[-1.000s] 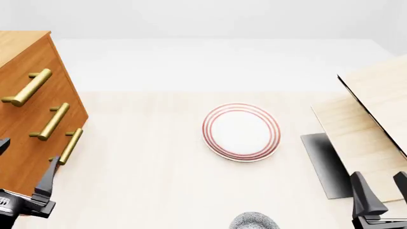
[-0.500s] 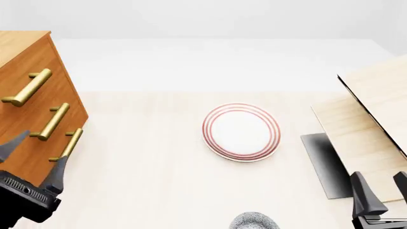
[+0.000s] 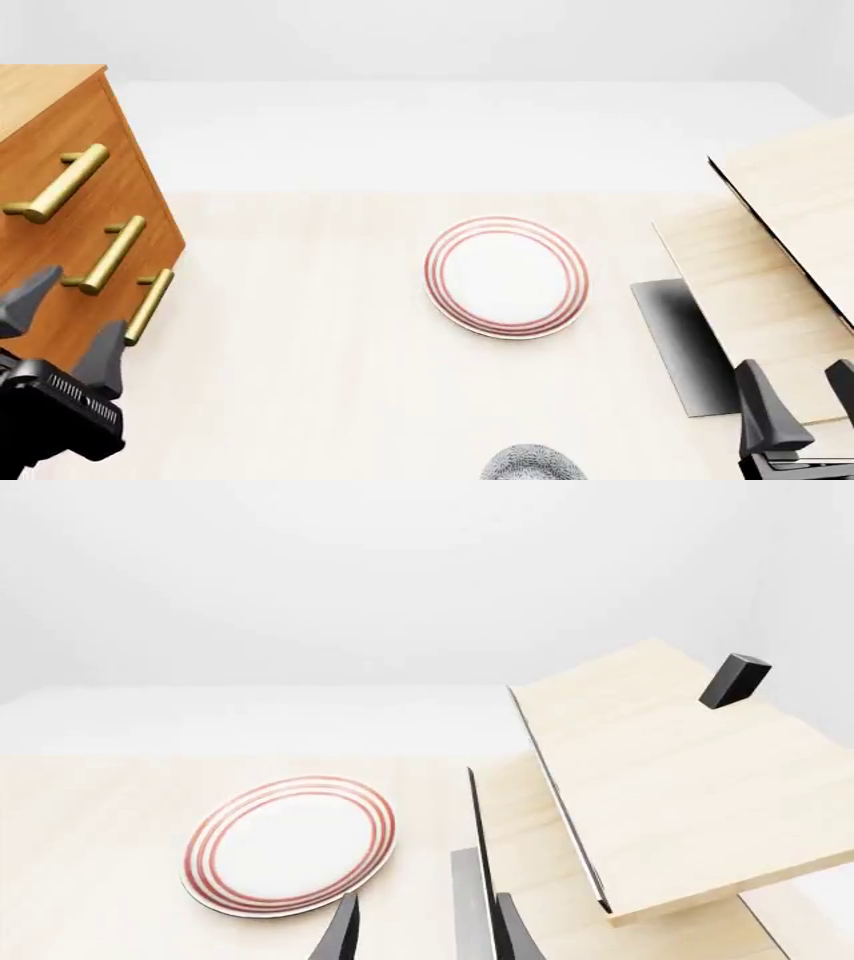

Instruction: Open the top drawer of the cabinet and put the bowl in it.

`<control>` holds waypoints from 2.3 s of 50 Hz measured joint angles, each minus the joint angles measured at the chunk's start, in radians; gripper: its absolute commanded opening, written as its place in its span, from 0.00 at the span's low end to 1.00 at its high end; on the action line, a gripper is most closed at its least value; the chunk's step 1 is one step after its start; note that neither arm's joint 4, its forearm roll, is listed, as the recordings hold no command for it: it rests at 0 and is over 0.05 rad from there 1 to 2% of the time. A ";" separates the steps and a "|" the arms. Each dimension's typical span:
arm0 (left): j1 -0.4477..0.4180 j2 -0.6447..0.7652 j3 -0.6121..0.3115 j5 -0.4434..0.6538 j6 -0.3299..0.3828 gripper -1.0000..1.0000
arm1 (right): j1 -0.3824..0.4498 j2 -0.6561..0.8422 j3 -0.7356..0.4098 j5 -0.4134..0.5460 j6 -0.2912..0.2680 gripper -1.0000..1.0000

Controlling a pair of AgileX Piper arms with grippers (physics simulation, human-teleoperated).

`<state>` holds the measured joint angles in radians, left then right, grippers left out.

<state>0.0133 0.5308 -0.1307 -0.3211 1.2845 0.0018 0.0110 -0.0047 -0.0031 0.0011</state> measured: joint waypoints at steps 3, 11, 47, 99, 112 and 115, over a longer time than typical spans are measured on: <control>0.002 0.014 -0.006 -0.014 0.025 1.00 | 0.000 0.000 0.000 0.000 0.000 1.00; 0.004 0.051 -0.026 -0.050 0.077 1.00 | 0.000 0.000 0.000 0.000 0.000 1.00; 0.071 0.249 -0.080 -0.233 0.179 1.00 | 0.000 0.000 0.000 0.000 0.000 1.00; 0.146 0.586 -0.164 -0.508 0.199 1.00 | 0.000 0.000 0.000 0.000 0.000 1.00; 0.185 0.623 -0.157 -0.556 0.206 1.00 | 0.000 0.000 0.000 0.000 0.000 1.00; 0.193 0.634 -0.155 -0.570 0.210 1.00 | 0.000 0.000 0.000 0.000 0.000 1.00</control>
<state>0.2066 1.1651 -0.2855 -0.8914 1.4944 0.0018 0.0111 -0.0047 -0.0031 0.0011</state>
